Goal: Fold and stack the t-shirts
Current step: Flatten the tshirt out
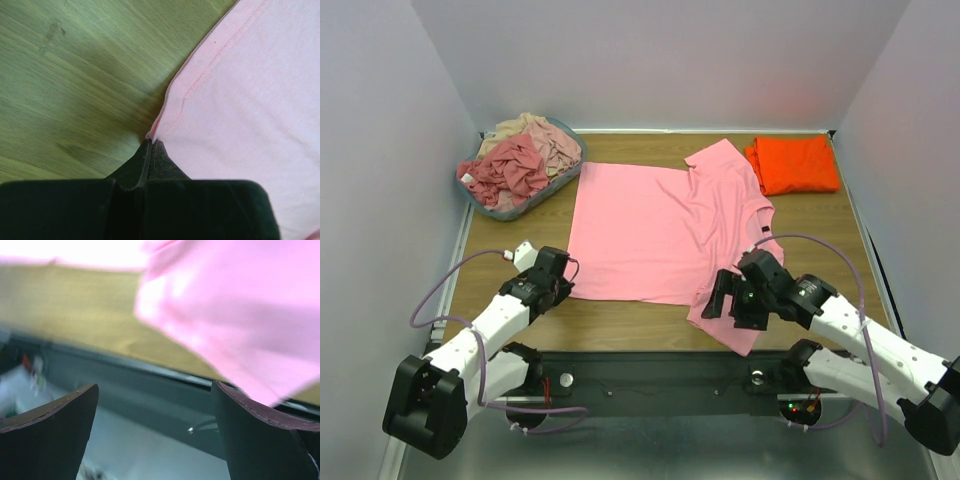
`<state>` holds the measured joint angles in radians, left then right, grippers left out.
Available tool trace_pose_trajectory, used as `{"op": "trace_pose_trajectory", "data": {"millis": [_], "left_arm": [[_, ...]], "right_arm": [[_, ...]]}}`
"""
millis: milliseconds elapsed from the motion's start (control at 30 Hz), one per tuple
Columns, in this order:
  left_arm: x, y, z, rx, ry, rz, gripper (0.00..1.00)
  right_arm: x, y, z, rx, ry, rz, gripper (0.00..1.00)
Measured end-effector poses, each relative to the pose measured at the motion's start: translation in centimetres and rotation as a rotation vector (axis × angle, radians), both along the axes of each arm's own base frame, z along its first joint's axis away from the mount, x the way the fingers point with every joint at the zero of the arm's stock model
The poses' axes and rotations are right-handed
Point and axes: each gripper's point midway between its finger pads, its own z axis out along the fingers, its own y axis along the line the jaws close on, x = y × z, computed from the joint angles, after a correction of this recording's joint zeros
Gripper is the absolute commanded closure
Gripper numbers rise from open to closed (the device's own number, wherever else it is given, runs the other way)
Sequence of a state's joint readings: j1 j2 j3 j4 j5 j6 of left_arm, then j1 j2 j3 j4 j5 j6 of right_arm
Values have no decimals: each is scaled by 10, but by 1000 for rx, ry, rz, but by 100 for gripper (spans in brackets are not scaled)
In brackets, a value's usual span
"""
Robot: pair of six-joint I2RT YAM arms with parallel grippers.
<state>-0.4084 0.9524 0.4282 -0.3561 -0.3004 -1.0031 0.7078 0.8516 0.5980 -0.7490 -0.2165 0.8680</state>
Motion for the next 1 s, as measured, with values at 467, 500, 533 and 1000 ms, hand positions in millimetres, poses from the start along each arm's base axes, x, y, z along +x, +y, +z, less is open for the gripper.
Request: {"op": "trace_pose_trajectory", "data": {"millis": [467, 500, 533, 1000], "left_arm": [[1, -7, 9, -40, -34, -21, 100], [1, -7, 9, -41, -34, -21, 100], [1, -7, 9, -41, -33, -22, 100], [2, -8, 10, -49, -38, -25, 100]], "right_arm": [[-20, -70, -48, -277, 144, -390, 18], [-22, -71, -52, -293, 158, -389, 19], [-23, -72, -56, -309, 171, -385, 21], [-31, -67, -83, -398, 276, -282, 100]]}}
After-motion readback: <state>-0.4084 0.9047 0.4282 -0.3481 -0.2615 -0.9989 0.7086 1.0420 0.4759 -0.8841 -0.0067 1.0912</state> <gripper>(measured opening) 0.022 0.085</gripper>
